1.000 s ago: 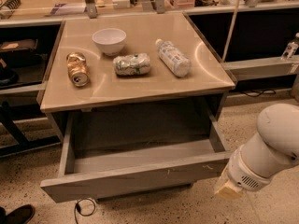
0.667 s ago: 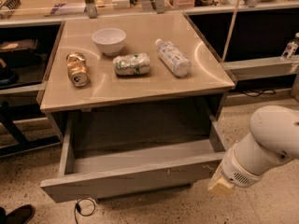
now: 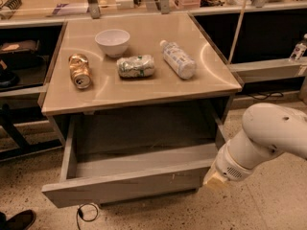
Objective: Close top drawer
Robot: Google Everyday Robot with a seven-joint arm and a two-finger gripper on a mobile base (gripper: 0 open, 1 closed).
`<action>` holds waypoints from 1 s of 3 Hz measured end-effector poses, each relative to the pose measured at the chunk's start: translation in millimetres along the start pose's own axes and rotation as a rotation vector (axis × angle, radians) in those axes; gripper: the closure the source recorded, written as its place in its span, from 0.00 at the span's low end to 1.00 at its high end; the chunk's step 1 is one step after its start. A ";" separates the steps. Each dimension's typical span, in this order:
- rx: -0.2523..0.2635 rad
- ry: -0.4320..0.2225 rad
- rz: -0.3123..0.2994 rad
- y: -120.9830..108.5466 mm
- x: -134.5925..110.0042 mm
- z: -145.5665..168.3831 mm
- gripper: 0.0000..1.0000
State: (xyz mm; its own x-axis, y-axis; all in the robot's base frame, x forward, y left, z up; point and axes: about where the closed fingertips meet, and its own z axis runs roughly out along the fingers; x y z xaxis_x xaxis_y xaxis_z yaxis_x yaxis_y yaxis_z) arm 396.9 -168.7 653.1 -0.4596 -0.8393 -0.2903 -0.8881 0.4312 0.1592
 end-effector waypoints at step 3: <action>-0.008 0.009 -0.034 -15.0 -21.7 14.2 0.81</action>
Offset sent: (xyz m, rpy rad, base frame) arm 0.0368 0.0243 -0.0165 -0.0069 0.0055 0.0533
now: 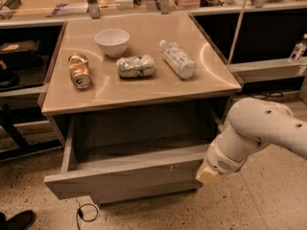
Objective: Close top drawer
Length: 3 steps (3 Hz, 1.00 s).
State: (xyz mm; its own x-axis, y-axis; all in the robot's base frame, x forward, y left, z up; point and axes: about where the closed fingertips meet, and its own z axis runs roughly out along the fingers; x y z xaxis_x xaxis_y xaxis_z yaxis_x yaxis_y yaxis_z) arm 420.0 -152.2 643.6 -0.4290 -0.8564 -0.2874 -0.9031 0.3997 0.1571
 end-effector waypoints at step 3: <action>0.000 0.000 0.000 0.0 0.0 0.0 0.12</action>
Offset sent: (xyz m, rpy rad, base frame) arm 0.0000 0.0000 0.0000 0.0000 0.0000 0.0000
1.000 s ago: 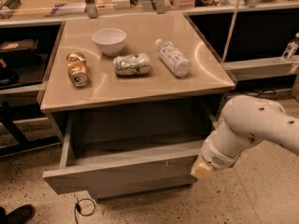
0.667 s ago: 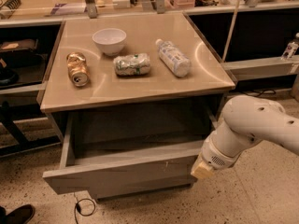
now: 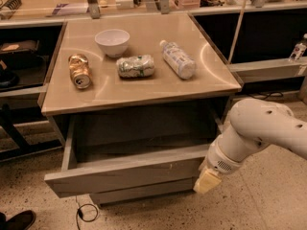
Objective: Close top drawer
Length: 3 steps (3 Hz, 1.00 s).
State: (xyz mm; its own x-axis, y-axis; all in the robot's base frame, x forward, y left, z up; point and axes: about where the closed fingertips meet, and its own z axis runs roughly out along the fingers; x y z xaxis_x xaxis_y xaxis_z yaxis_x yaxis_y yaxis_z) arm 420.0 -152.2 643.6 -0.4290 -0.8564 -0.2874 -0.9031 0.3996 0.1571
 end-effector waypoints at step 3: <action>0.000 0.000 0.000 0.0 0.0 0.0 0.19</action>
Offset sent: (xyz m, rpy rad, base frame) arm 0.0000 0.0000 0.0000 0.0000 0.0000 0.0000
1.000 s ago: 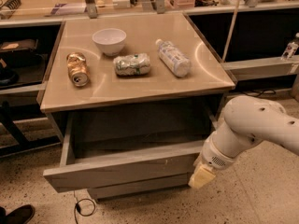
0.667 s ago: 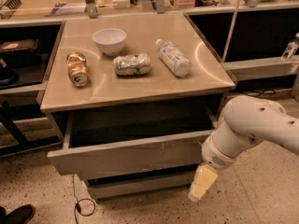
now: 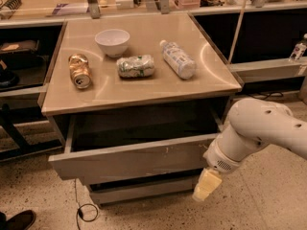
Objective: Close top drawer
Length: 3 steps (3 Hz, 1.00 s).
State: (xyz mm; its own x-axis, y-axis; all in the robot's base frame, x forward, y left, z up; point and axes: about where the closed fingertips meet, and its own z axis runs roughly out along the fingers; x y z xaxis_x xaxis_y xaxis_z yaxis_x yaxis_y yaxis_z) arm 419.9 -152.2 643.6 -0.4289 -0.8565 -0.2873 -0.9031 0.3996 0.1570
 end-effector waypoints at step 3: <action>0.005 -0.016 -0.015 -3.2 -4.1 -1.5 0.89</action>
Offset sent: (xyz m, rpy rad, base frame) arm 0.0000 0.0000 0.0000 0.0000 0.0000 0.0000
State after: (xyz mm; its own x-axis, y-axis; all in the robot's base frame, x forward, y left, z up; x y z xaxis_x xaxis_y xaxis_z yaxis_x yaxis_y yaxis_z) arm 424.7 -150.5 645.7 -0.4159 -0.8568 -0.3050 -0.9094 0.3887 0.1481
